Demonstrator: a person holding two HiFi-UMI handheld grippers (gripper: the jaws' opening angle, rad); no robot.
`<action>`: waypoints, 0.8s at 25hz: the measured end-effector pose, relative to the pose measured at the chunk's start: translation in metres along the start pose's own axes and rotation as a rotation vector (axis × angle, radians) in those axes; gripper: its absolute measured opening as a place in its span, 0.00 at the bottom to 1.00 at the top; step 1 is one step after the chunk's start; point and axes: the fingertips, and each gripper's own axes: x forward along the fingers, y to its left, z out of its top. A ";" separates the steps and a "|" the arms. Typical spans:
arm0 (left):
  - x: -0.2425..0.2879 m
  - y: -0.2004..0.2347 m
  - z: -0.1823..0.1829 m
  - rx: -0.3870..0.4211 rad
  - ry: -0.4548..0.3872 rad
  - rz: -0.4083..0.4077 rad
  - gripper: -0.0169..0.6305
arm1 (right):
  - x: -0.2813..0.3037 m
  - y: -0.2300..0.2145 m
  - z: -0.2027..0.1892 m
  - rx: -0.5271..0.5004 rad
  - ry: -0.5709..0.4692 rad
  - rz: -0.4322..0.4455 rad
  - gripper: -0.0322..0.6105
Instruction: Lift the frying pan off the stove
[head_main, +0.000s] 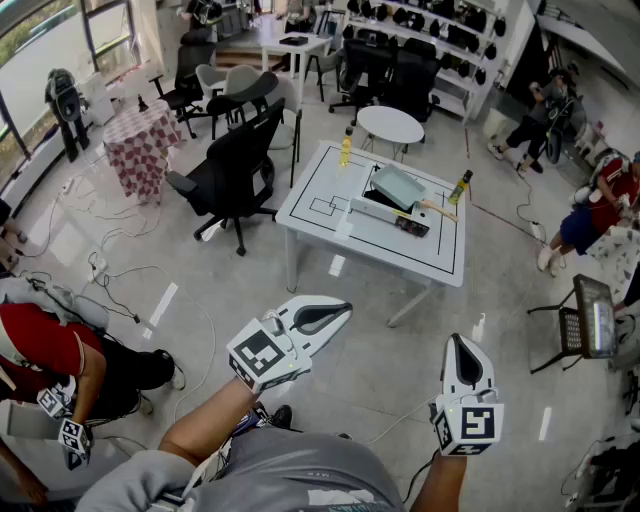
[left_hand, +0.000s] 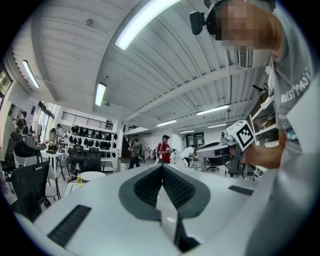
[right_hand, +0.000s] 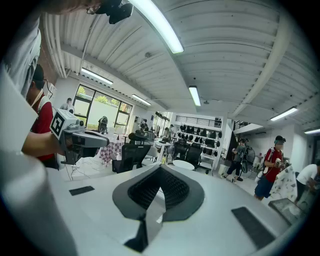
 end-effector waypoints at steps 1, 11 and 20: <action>-0.001 0.001 0.000 0.000 -0.001 -0.001 0.02 | 0.001 0.002 0.001 0.000 0.000 -0.001 0.06; -0.010 0.020 -0.004 -0.010 -0.011 -0.016 0.02 | 0.013 0.016 0.010 0.034 -0.029 0.000 0.07; -0.012 0.038 -0.010 -0.043 -0.033 -0.062 0.02 | 0.025 0.028 0.018 0.048 -0.039 -0.044 0.07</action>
